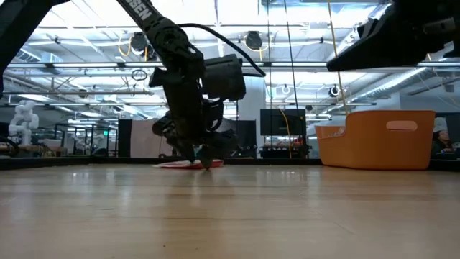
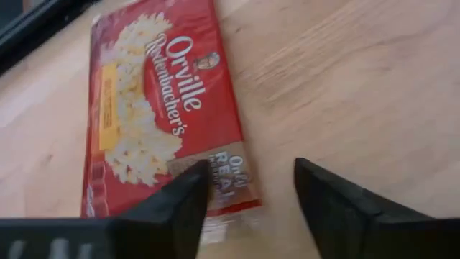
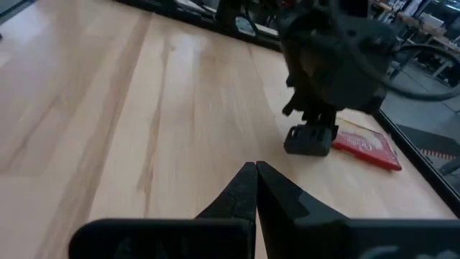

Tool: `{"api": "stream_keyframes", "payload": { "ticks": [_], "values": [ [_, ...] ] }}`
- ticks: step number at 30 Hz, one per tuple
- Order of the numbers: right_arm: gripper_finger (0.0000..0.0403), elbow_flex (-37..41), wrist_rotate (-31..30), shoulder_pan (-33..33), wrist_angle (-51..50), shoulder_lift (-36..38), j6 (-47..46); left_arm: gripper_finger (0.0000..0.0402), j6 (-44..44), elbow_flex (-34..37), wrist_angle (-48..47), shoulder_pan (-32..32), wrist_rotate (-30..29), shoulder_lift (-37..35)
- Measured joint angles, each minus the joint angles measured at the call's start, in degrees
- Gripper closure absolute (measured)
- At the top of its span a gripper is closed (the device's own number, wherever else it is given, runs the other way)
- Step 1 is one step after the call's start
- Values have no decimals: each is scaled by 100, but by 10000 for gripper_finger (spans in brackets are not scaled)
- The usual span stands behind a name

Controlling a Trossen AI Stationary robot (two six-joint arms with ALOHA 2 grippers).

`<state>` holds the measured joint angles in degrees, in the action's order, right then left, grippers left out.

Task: Sort popcorn bags into baskets
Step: Put the red popcorn bag into the orange container

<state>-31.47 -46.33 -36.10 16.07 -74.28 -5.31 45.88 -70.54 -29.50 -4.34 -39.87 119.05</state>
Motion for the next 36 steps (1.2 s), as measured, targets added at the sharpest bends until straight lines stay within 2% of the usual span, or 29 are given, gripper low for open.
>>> {"api": "stream_keyframes", "payload": {
  "ticks": [3,8,9,15,19,24,26,29,31,32,34,36],
  "values": [
    [403,1,0,0,82,0,51,247,-48,-1,-8,86,-51,37],
    [403,-1,4,0,189,0,66,375,-189,28,-49,277,-198,56],
    [403,-1,4,0,193,0,67,387,-227,30,-60,325,-223,59],
    [403,-1,4,8,209,0,149,397,-658,-7,-120,832,-123,-19],
    [403,-1,-6,9,89,0,151,399,-960,-9,-62,1562,86,-252],
    [403,-1,-4,9,-178,-71,152,399,-2117,-16,285,2499,-76,-374],
    [402,1,20,11,-98,-198,261,399,-2288,-16,405,2806,-64,-374],
    [389,-166,550,158,358,-539,630,398,-2233,-16,614,3054,-163,-374],
    [369,-567,1019,258,-111,-843,667,398,-2169,-16,716,3135,-255,-374],
    [356,-847,1059,285,-495,-1035,618,398,-2153,-16,779,3161,-277,-374],
    [328,-1384,980,305,-1286,-1460,522,398,-2192,-18,922,3202,-280,-374],
    [300,-1850,657,306,-1882,-1865,518,398,-2286,-18,1094,3228,-278,-374]
  ]
}}
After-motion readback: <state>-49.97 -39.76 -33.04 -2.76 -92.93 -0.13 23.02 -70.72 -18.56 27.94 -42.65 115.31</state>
